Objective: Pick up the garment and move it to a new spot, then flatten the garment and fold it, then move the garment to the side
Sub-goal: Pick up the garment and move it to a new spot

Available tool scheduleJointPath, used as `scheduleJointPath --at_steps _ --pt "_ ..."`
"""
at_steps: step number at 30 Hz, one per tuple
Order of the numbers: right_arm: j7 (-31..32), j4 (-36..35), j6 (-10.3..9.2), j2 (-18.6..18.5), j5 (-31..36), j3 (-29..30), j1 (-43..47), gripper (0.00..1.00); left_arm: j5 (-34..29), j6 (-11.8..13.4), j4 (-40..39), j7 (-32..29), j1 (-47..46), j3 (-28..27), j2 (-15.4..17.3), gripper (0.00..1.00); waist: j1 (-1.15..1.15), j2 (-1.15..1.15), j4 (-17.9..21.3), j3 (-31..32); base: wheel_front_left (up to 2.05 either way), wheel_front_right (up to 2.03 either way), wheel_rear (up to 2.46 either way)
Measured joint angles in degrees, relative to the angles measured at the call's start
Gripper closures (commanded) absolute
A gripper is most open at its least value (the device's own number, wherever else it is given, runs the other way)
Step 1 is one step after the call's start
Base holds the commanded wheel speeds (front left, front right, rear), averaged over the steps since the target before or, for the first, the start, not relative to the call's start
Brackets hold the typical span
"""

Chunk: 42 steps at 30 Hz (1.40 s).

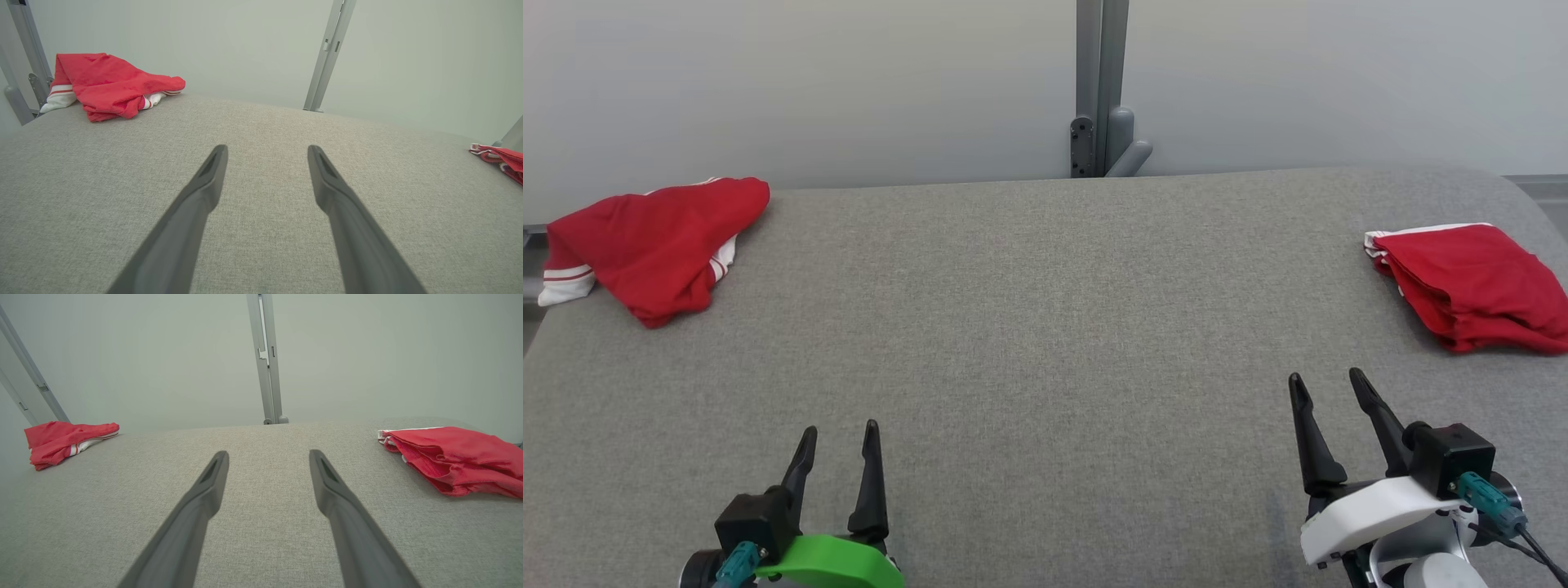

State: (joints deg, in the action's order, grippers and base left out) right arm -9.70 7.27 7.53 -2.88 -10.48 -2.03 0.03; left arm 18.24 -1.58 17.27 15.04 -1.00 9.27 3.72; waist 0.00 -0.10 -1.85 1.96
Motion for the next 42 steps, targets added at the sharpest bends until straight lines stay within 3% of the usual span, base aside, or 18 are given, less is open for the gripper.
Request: scheduleJointPath --at_steps 12,19,30,42 --pt "-0.04 0.09 0.0 0.0 0.03 0.26 0.32 0.0 -0.52 -0.19 -0.19 0.0 -0.04 -0.07 -0.29 0.0 0.0 0.0 -0.58 -0.01 0.0 0.0 0.0" --pt "-0.53 0.0 0.0 0.01 0.11 -0.32 0.32 0.0 -0.92 0.18 -0.82 0.01 -0.18 -1.05 -0.18 0.0 0.0 0.0 -3.37 0.14 0.0 0.0 0.0" --pt "-0.99 -0.26 0.0 0.01 0.02 -0.49 0.31 0.0 -1.35 0.92 -2.42 0.01 -0.08 -2.87 1.49 0.0 0.0 0.0 -12.02 0.38 0.0 0.0 0.0" --pt "-1.59 0.8 0.0 0.07 -0.54 -2.42 -0.11 0.0 -0.79 2.15 -4.8 0.01 2.42 -4.53 2.56 0.0 0.0 0.0 -24.5 0.32 0.0 0.0 0.0"
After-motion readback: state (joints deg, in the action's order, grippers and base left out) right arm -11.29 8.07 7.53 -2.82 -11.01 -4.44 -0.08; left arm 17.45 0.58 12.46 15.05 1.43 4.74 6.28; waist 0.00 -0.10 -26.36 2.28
